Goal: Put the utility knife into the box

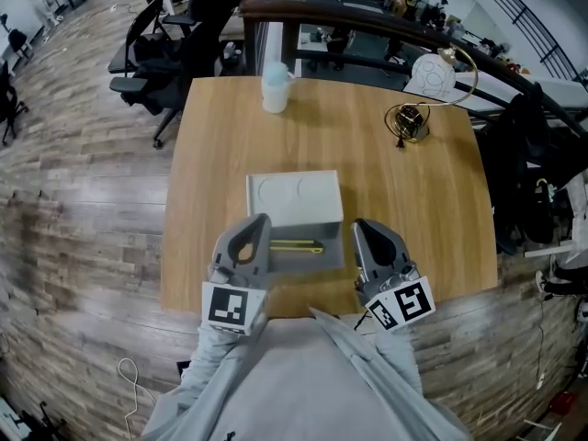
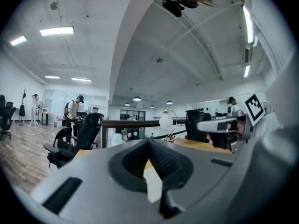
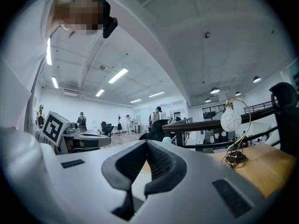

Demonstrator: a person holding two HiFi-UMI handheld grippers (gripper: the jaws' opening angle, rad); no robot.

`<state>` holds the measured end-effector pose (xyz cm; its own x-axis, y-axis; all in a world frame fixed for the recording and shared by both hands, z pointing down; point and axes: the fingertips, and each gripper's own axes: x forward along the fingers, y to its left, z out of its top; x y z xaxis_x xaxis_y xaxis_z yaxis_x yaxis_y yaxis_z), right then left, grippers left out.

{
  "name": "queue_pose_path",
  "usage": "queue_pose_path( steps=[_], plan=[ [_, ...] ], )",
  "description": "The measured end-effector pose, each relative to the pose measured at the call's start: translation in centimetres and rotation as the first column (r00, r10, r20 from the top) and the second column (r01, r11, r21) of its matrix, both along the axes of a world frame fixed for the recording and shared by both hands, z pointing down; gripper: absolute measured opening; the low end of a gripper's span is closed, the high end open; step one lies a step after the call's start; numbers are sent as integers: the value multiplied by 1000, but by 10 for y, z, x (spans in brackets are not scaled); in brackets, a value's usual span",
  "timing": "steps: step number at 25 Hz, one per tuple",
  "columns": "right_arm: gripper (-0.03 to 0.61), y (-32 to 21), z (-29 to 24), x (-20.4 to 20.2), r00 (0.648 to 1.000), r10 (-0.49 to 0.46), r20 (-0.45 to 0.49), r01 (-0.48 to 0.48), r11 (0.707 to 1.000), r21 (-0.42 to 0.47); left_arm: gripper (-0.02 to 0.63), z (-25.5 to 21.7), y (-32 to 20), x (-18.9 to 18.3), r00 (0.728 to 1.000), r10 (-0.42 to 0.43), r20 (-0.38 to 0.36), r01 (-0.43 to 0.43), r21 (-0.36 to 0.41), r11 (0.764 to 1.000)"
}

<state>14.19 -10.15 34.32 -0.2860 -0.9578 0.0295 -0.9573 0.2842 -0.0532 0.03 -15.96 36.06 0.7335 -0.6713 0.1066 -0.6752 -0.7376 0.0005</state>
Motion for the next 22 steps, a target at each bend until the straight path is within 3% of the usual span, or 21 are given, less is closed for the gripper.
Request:
queue_pose_path(
  steps=[22],
  plan=[
    [15,1,7,-3,1000,10,-23,-11,1000,-23,18,3,1,-6,1000,-24,-13,23,-24,999]
  ],
)
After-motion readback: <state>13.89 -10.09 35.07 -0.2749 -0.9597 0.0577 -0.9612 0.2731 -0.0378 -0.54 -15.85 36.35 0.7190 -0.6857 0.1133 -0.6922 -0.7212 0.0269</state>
